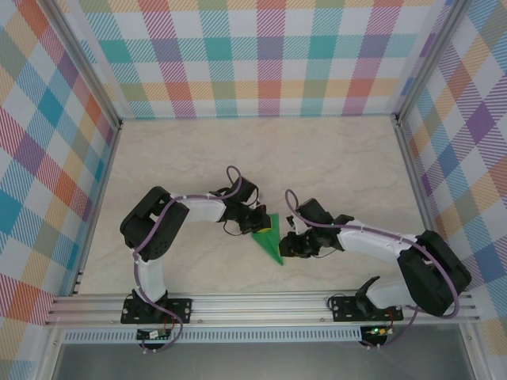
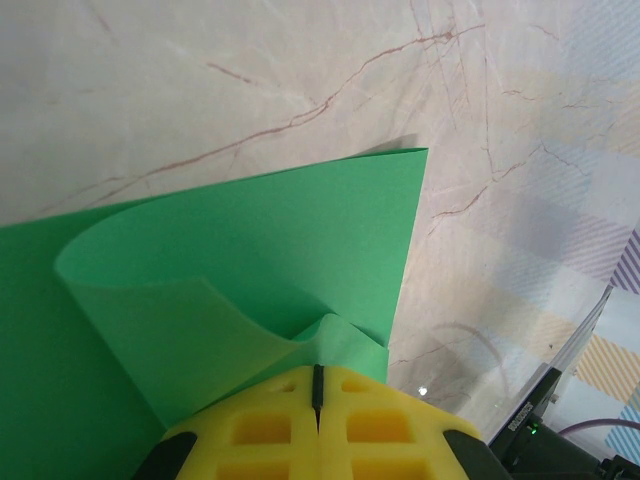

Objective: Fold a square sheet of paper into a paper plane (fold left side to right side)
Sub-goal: Fourth fold the wing at the center of the table.

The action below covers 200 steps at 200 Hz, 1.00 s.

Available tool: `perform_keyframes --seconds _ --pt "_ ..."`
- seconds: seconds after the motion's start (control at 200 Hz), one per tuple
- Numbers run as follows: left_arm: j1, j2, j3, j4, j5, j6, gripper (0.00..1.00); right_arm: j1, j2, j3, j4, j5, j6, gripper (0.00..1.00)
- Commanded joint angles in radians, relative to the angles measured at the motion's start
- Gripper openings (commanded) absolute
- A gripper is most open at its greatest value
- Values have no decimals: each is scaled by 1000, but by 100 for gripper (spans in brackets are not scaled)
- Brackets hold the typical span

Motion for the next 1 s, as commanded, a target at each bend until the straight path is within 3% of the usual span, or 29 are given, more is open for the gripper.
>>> perform_keyframes --seconds 0.0,0.615,0.865,0.995 --pt "6 13 -40 -135 -62 16 0 14 33 30 6 -6 -10 26" --pt "7 22 -46 -129 -62 18 0 97 119 69 -8 4 -30 5" --pt "7 22 -51 -129 -65 19 0 124 149 64 1 13 -23 5" --pt "8 22 -52 -125 -59 20 0 121 76 53 2 25 -16 13"
